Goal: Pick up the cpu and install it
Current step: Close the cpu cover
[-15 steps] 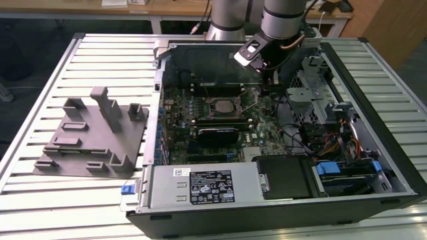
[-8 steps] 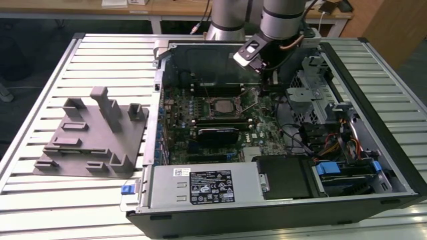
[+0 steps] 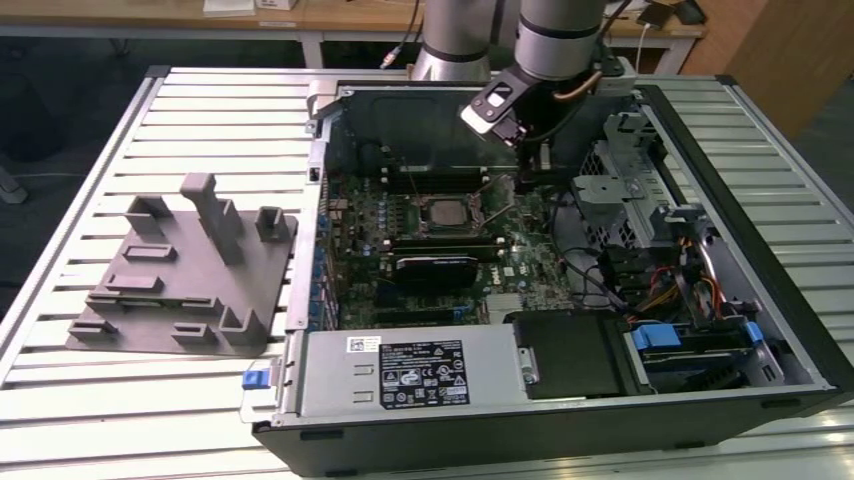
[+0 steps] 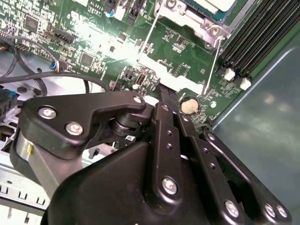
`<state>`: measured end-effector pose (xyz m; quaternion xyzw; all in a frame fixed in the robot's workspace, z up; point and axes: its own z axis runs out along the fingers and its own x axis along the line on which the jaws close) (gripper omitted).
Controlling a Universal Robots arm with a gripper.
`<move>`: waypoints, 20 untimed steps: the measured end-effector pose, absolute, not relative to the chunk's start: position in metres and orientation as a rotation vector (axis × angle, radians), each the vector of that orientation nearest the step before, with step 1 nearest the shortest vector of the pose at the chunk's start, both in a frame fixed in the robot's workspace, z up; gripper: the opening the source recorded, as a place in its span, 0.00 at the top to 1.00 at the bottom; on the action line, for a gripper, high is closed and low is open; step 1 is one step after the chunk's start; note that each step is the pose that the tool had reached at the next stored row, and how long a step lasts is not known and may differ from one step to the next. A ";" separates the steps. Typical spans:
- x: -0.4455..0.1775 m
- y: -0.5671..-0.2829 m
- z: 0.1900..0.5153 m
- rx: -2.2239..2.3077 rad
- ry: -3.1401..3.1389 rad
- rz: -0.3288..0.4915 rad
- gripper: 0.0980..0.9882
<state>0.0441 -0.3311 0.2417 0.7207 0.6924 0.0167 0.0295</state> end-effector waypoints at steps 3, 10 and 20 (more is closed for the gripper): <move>0.041 -0.331 0.241 2.222 2.135 0.051 0.99; 0.031 -0.331 0.241 2.222 2.135 0.051 0.99; 0.019 -0.331 0.240 2.222 2.135 0.051 0.99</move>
